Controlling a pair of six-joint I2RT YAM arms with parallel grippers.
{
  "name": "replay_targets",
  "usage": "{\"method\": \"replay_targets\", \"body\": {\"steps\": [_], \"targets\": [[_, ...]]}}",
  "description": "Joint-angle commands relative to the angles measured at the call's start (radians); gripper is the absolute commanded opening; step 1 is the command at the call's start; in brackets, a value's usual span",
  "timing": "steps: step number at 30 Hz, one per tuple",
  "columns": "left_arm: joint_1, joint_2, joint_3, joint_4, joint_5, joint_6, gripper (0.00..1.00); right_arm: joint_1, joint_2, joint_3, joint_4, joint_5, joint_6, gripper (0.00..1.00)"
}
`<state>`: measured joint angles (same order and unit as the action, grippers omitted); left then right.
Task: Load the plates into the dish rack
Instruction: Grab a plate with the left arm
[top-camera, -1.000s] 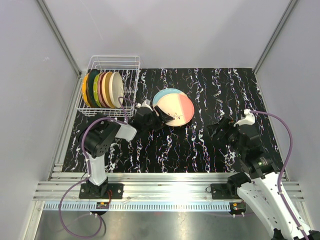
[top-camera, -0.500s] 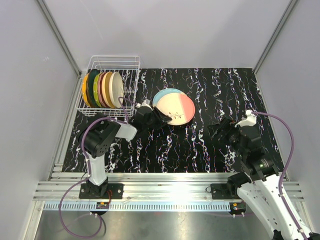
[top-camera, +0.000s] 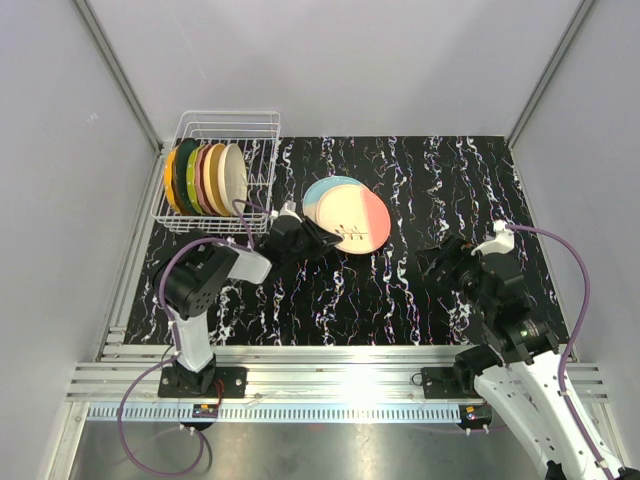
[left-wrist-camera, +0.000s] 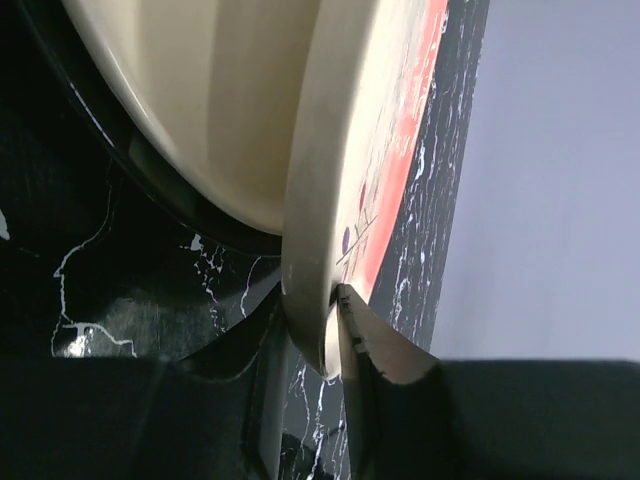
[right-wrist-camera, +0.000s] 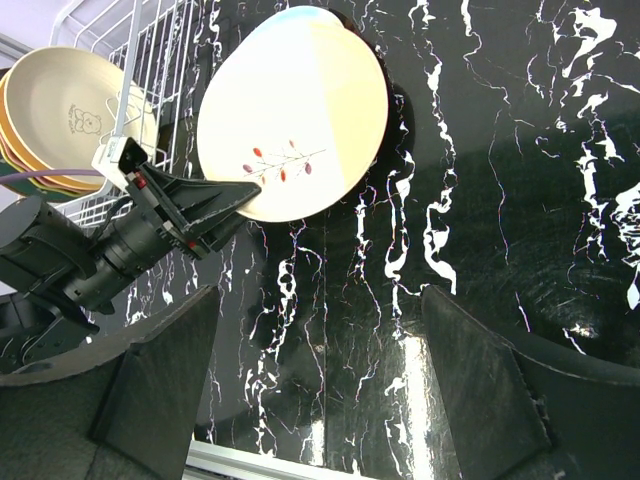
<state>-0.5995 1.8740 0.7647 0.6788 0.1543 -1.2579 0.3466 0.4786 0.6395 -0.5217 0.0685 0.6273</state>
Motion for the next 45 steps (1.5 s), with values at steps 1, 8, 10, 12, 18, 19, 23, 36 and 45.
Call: {"method": "replay_targets", "body": {"steps": [1, 8, 10, 12, 18, 19, 23, 36, 45], "targets": [[-0.002, -0.085, -0.019, 0.067, -0.033, -0.017, 0.23, 0.002, -0.009, 0.038, -0.014, 0.017, 0.008, 0.89], [-0.002, -0.168, -0.005, 0.013, -0.036, 0.076, 0.07, 0.002, -0.02, 0.052, -0.029, 0.017, 0.015, 0.89], [-0.002, -0.2, 0.004, -0.033, -0.048, 0.113, 0.04, 0.002, -0.024, 0.058, -0.038, 0.02, 0.015, 0.89], [-0.002, -0.228, 0.027, -0.095, -0.061, 0.19, 0.03, 0.002, -0.026, 0.065, -0.043, 0.022, 0.015, 0.89], [-0.005, -0.295, 0.085, -0.244, -0.107, 0.391, 0.0, 0.002, -0.038, 0.083, -0.063, 0.03, 0.014, 0.89], [-0.005, -0.305, 0.088, -0.255, -0.11, 0.412, 0.0, 0.003, -0.038, 0.084, -0.067, 0.028, 0.014, 0.89], [-0.005, -0.343, 0.116, -0.286, -0.102, 0.509, 0.0, 0.002, -0.035, 0.092, -0.067, 0.034, 0.012, 0.89], [-0.056, -0.452, 0.28, -0.47, -0.05, 0.807, 0.0, 0.003, -0.014, 0.104, -0.074, 0.03, 0.015, 0.88], [-0.054, -0.568, 0.308, -0.607, -0.104, 0.907, 0.0, 0.002, 0.003, 0.111, -0.061, -0.004, 0.045, 0.87]]}}
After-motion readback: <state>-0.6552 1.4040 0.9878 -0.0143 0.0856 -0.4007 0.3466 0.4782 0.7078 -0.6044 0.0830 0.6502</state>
